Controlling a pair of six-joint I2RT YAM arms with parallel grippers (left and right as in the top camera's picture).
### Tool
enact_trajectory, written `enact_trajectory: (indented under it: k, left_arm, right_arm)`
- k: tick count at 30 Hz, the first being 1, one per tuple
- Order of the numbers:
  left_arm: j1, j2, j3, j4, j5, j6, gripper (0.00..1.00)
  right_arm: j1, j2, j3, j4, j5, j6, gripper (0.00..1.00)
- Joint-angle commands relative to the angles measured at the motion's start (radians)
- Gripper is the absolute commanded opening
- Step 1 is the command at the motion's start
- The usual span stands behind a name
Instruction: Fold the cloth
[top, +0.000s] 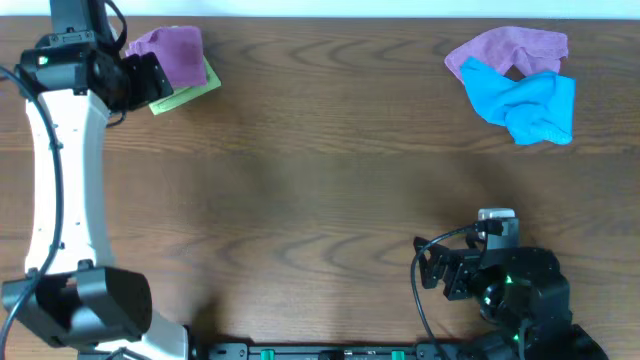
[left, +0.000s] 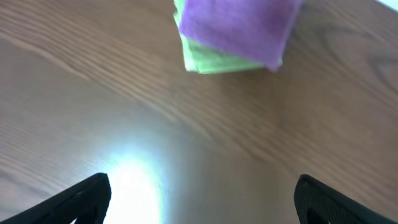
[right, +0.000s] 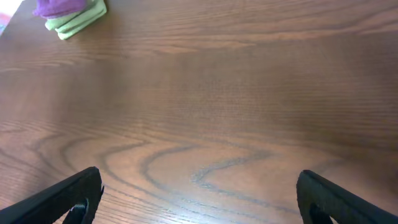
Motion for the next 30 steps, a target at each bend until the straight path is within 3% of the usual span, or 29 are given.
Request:
enact_trajectory:
  k: [1, 9, 18, 23, 30]
  left_arm:
    - [-0.006, -0.016, 0.019, -0.045, 0.177, 0.011, 0.95]
    - [-0.01, -0.016, 0.019, -0.201, 0.22, 0.022, 0.95]
    - [-0.046, -0.025, 0.01, -0.242, 0.243, 0.072, 0.95]
    - [-0.08, -0.108, -0.082, -0.147, 0.241, 0.076, 0.95]
    - [-0.095, -0.365, -0.432, 0.118, 0.235, 0.079, 0.95]
  right_arm:
    - [-0.008, -0.004, -0.004, -0.002, 0.003, 0.011, 0.99]
    - [-0.008, -0.004, -0.004, -0.002, 0.003, 0.011, 0.99]
    - [-0.008, -0.004, -0.004, -0.002, 0.003, 0.011, 0.99]
    - [-0.008, -0.004, -0.004, -0.002, 0.003, 0.011, 0.99]
    - [-0.008, -0.004, -0.004, -0.002, 0.003, 0.011, 0.99]
